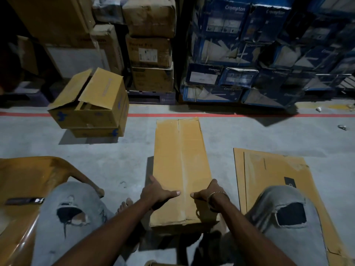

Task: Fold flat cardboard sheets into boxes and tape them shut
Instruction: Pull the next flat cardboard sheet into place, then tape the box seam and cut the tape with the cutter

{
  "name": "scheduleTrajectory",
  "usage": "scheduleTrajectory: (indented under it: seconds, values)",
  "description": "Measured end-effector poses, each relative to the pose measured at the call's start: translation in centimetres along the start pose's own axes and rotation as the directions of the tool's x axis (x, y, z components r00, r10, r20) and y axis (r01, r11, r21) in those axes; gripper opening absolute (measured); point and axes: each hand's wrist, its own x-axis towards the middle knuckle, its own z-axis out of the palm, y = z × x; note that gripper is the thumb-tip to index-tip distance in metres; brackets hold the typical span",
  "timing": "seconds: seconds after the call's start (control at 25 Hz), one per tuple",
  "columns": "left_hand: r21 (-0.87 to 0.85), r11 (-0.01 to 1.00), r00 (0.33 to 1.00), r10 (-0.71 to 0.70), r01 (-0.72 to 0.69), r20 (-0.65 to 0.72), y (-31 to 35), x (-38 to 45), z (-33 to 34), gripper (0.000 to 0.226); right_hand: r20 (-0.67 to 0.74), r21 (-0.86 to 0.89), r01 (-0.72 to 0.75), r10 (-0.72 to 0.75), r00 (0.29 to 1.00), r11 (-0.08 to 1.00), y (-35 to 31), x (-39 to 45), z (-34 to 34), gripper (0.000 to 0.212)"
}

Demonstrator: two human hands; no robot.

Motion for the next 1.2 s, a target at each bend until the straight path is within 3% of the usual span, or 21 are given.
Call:
scheduleTrajectory:
  seconds: [0.12,0.32,0.4,0.52,0.64,0.72,0.8,0.92,1.08,1.2]
  values:
    - [-0.066,0.997,0.992,-0.022,0.030,0.127,0.4,-0.7,-0.5,0.149,0.023,0.026,-0.021,0.020,1.000,0.999,0.9,-0.4,0.1,0.121]
    - [-0.050,0.996,0.984,-0.066,0.075,0.168,1.9,-1.1,-1.3,0.138,0.046,-0.052,-0.010,0.013,0.999,0.999,-0.8,0.3,-0.2,0.127]
    - [0.018,0.997,0.991,-0.076,0.074,0.107,2.2,-1.1,-1.5,0.147,0.001,-0.190,0.045,-0.045,0.999,0.981,-2.6,-0.2,-0.1,0.129]
    - [0.189,0.981,0.999,-0.046,0.048,-0.015,2.7,-1.7,-2.2,0.152,-0.046,-0.295,0.160,-0.181,0.982,0.942,-6.3,-1.4,-0.9,0.098]
    - [0.224,0.969,0.992,0.118,-0.107,-0.035,2.9,-2.8,-6.0,0.127,0.004,-0.248,0.329,-0.339,0.941,0.911,-10.5,-2.6,-1.0,0.076]
    - [0.253,0.948,0.953,0.244,-0.194,-0.181,1.5,-3.7,-11.1,0.102,0.008,-0.171,0.476,-0.482,0.876,0.863,-14.0,-4.6,-0.3,0.064]
    - [0.238,0.956,0.896,0.254,-0.174,-0.364,-2.3,-3.9,-17.0,0.081,-0.019,-0.068,0.626,-0.628,0.778,0.777,-18.8,-7.5,1.5,0.052]
    - [0.095,0.995,0.855,0.086,-0.043,-0.512,-12.5,-3.8,-23.6,0.058,0.007,0.013,0.771,-0.771,0.637,0.637,-27.2,-12.6,6.9,0.043]
    - [-0.058,0.961,0.809,-0.258,0.269,-0.528,-28.4,-7.2,-25.2,0.075,0.267,-0.065,0.847,-0.808,0.525,0.528,-35.8,-18.7,19.4,0.053]
    - [-0.005,0.942,0.802,-0.290,0.337,-0.523,-35.3,-9.7,-23.6,0.085,0.439,-0.218,0.874,-0.756,0.485,0.434,-35.6,-20.6,28.8,0.054]
